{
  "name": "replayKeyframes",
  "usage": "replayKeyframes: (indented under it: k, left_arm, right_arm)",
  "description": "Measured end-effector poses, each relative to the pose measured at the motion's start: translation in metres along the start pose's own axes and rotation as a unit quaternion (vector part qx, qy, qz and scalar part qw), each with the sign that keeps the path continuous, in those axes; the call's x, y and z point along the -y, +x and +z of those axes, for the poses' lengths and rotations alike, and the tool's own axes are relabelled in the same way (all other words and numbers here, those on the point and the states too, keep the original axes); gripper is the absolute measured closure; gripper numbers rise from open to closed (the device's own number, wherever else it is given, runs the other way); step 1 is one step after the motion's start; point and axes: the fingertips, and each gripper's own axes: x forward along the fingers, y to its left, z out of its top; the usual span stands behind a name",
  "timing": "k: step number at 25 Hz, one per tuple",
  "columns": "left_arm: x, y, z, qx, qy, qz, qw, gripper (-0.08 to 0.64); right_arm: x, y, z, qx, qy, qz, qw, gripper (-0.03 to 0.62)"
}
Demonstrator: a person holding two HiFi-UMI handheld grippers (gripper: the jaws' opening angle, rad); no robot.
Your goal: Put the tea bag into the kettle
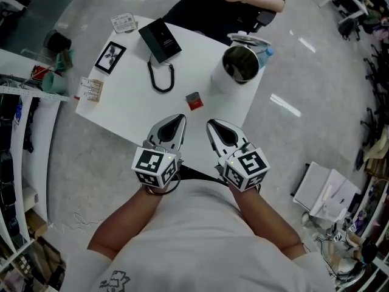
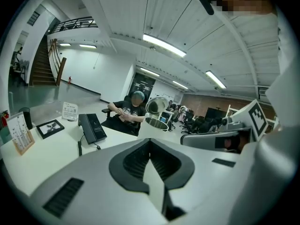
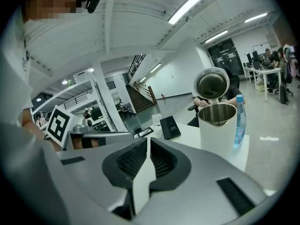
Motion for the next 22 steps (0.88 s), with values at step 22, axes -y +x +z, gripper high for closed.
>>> replayKeyframes:
  k: [22]
  left_arm:
    - [-0.083,0.088,-0.095,-0.147,-0.017,-0.064,0.9869,0.551]
  right_arm:
    - [0.093,0.135,-0.127,-0.16,0.039,-0.09,0.982,0.408]
